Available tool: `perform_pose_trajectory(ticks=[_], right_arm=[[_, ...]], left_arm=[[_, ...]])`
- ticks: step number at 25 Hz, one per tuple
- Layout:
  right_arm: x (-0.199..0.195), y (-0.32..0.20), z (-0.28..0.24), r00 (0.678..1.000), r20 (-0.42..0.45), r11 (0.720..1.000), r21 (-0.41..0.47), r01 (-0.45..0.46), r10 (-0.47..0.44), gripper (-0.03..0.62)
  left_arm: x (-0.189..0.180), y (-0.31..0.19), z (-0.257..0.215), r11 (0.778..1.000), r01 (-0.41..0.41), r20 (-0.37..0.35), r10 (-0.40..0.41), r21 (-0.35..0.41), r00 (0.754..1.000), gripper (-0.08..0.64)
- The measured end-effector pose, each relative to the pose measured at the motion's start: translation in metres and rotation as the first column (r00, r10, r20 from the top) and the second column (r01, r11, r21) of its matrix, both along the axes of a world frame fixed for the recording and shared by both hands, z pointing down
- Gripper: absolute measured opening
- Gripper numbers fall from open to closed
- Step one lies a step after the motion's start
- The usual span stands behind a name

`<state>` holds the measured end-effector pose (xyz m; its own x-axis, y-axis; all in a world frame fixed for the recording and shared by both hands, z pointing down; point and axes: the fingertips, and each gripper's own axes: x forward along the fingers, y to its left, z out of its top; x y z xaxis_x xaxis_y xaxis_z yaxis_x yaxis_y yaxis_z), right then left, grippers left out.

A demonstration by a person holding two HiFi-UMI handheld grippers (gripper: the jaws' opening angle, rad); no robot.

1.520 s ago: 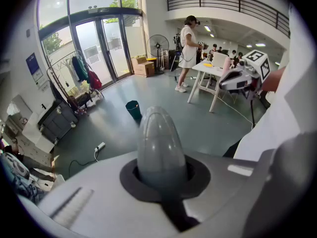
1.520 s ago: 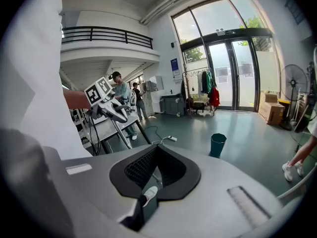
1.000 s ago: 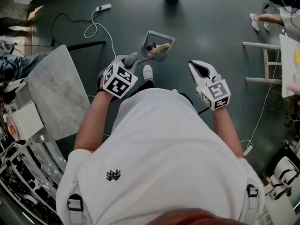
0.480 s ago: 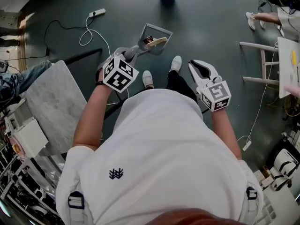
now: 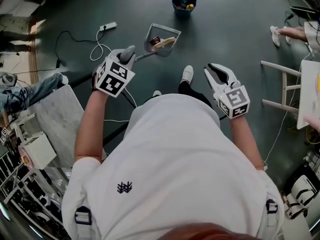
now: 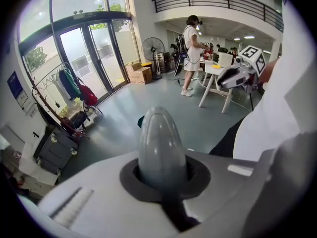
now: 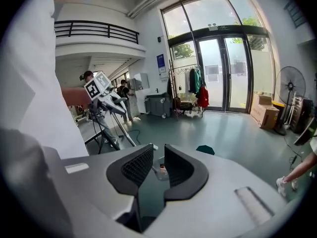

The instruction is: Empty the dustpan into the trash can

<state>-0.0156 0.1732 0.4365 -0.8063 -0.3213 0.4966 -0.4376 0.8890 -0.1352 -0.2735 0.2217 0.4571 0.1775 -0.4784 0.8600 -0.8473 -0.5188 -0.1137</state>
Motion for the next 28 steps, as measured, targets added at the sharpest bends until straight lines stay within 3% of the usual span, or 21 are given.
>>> perform_pose_trajectory(ticks=[6, 13, 20, 28], right_arm=[[0.030, -0.074, -0.002, 0.999, 0.014, 0.999, 0.001, 0.039, -0.039, 0.063], [0.059, -0.119, 0.014, 1.000, 0.012, 0.999, -0.041, 0.005, -0.004, 0.063], [0.066, -0.154, 0.010, 0.997, 0.010, 0.996, -0.048, -0.071, 0.071, 0.063], [0.063, -0.195, 0.004, 0.985, 0.004, 0.984, -0.051, -0.173, 0.174, 0.063]], left_arm=[[-0.006, -0.080, -0.012, 1.000, 0.029, 0.078, -0.030, 0.006, 0.996, 0.057], [-0.026, -0.159, -0.020, 0.999, 0.054, 0.116, -0.054, 0.008, 0.992, 0.057], [-0.041, -0.235, -0.022, 1.000, -0.028, 0.181, 0.026, 0.006, 0.983, 0.055], [-0.051, -0.314, -0.022, 0.993, -0.118, 0.204, 0.114, 0.010, 0.972, 0.055]])
